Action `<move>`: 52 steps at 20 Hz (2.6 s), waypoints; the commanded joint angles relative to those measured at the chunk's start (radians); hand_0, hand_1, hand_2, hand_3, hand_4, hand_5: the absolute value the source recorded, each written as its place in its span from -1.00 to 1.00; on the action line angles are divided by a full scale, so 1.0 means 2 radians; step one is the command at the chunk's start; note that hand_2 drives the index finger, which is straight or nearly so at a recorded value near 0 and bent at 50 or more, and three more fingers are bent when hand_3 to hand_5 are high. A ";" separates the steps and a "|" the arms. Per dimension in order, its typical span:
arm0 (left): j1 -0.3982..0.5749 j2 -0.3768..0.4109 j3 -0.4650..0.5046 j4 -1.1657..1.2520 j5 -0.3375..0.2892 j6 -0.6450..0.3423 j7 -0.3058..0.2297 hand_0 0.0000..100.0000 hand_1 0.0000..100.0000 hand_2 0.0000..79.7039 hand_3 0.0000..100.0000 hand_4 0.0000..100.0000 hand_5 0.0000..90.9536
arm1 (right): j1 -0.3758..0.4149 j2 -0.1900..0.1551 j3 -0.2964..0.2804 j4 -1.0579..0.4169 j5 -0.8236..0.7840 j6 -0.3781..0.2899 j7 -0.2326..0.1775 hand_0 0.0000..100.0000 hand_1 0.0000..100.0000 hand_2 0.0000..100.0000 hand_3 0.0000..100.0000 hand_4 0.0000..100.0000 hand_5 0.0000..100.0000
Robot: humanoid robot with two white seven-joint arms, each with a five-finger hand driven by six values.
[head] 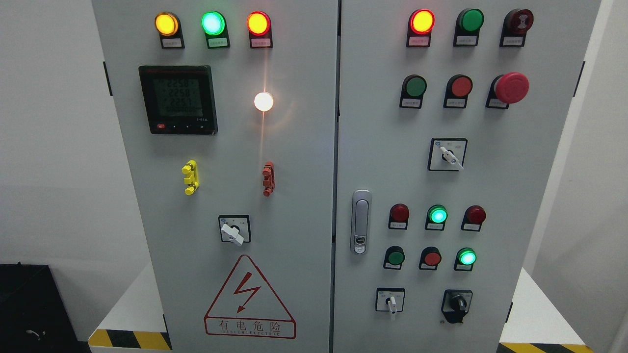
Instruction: Flip black knob to close circuit
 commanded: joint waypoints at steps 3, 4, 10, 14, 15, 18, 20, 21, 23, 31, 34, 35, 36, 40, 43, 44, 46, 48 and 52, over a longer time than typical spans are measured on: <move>0.000 0.000 0.000 0.000 0.000 0.000 0.000 -0.76 0.11 -1.00 -1.00 -1.00 -1.00 | -0.003 0.000 -0.022 -0.244 0.063 0.004 0.014 -1.00 -1.00 0.83 1.00 0.88 0.86; 0.000 0.000 0.000 0.000 0.000 0.000 0.000 -0.76 0.11 -1.00 -1.00 -1.00 -1.00 | -0.003 0.000 -0.022 -0.264 0.071 0.010 0.029 -1.00 -1.00 0.84 1.00 0.91 0.90; 0.000 0.000 0.000 0.000 0.000 0.000 0.000 -0.76 0.11 -1.00 -1.00 -1.00 -1.00 | -0.022 0.002 -0.018 -0.322 0.083 0.039 0.051 -1.00 -1.00 0.87 1.00 0.97 0.96; 0.000 0.000 0.000 0.000 0.000 0.000 0.000 -0.76 0.11 -1.00 -1.00 -1.00 -1.00 | -0.035 0.002 -0.015 -0.361 0.083 0.045 0.070 -1.00 -1.00 0.87 1.00 0.97 0.97; 0.000 0.000 0.000 0.000 0.000 0.000 0.000 -0.76 0.11 -1.00 -1.00 -1.00 -1.00 | -0.040 0.002 -0.015 -0.366 0.083 0.046 0.071 -1.00 -1.00 0.87 1.00 0.97 0.97; 0.000 0.000 0.000 0.000 0.000 0.000 0.000 -0.76 0.11 -1.00 -1.00 -1.00 -1.00 | -0.055 0.004 -0.013 -0.379 0.084 0.055 0.083 -1.00 -1.00 0.88 1.00 0.98 0.98; 0.000 0.000 0.000 0.000 0.000 0.000 0.000 -0.76 0.11 -1.00 -1.00 -1.00 -1.00 | -0.067 0.004 -0.013 -0.388 0.084 0.063 0.093 -1.00 -1.00 0.89 1.00 0.98 0.98; 0.000 0.000 0.000 0.000 0.000 0.000 0.000 -0.76 0.11 -1.00 -1.00 -1.00 -1.00 | -0.075 0.004 -0.015 -0.391 0.087 0.063 0.097 -1.00 -1.00 0.89 1.00 0.98 0.98; 0.000 0.000 0.000 0.000 0.000 0.000 0.000 -0.76 0.11 -1.00 -1.00 -1.00 -1.00 | -0.090 0.005 -0.018 -0.395 0.099 0.063 0.110 -1.00 -1.00 0.89 1.00 0.98 0.98; 0.000 0.000 0.000 0.000 0.000 0.000 0.000 -0.76 0.11 -1.00 -1.00 -1.00 -1.00 | -0.134 0.006 -0.039 -0.398 0.125 0.060 0.137 -1.00 -1.00 0.89 1.00 0.98 0.98; 0.000 0.000 0.000 0.000 0.000 0.000 0.000 -0.76 0.11 -1.00 -1.00 -1.00 -1.00 | -0.149 0.006 -0.052 -0.396 0.130 0.057 0.149 -1.00 -1.00 0.89 1.00 0.98 0.98; 0.000 0.000 0.000 0.000 0.000 0.000 0.000 -0.76 0.11 -1.00 -1.00 -1.00 -1.00 | -0.155 0.006 -0.055 -0.392 0.130 0.057 0.149 -1.00 -1.00 0.89 1.00 0.98 0.98; 0.000 0.000 0.000 0.000 0.000 0.000 0.000 -0.76 0.11 -1.00 -1.00 -1.00 -1.00 | -0.159 0.006 -0.061 -0.388 0.130 0.056 0.149 -1.00 -1.00 0.89 1.00 0.98 0.98; 0.000 0.000 0.000 0.000 0.000 0.000 0.000 -0.76 0.11 -1.00 -1.00 -1.00 -1.00 | -0.173 0.006 -0.071 -0.378 0.142 0.053 0.150 -1.00 -1.00 0.89 1.00 0.98 0.98; 0.000 0.000 0.000 0.000 0.000 0.000 0.000 -0.76 0.11 -1.00 -1.00 -1.00 -1.00 | -0.180 0.006 -0.078 -0.370 0.145 0.050 0.158 -1.00 -1.00 0.89 1.00 0.98 0.98; 0.000 0.000 0.000 0.000 0.000 0.000 0.000 -0.76 0.11 -1.00 -1.00 -1.00 -1.00 | -0.182 0.006 -0.079 -0.370 0.145 0.050 0.158 -1.00 -1.00 0.89 1.00 0.98 0.98; 0.000 0.000 0.000 0.000 0.000 0.000 0.000 -0.76 0.11 -1.00 -1.00 -1.00 -1.00 | -0.186 0.006 -0.081 -0.370 0.145 0.050 0.159 -1.00 -1.00 0.89 1.00 0.98 0.98; 0.000 0.000 0.000 0.000 0.000 0.000 0.000 -0.76 0.11 -1.00 -1.00 -1.00 -1.00 | -0.192 0.006 -0.083 -0.370 0.146 0.050 0.159 -1.00 -1.00 0.89 1.00 0.98 0.97; 0.000 0.000 0.000 0.000 0.000 0.000 0.000 -0.76 0.11 -1.00 -1.00 -1.00 -1.00 | -0.197 0.006 -0.085 -0.371 0.154 0.051 0.160 -1.00 -1.00 0.90 1.00 0.98 0.97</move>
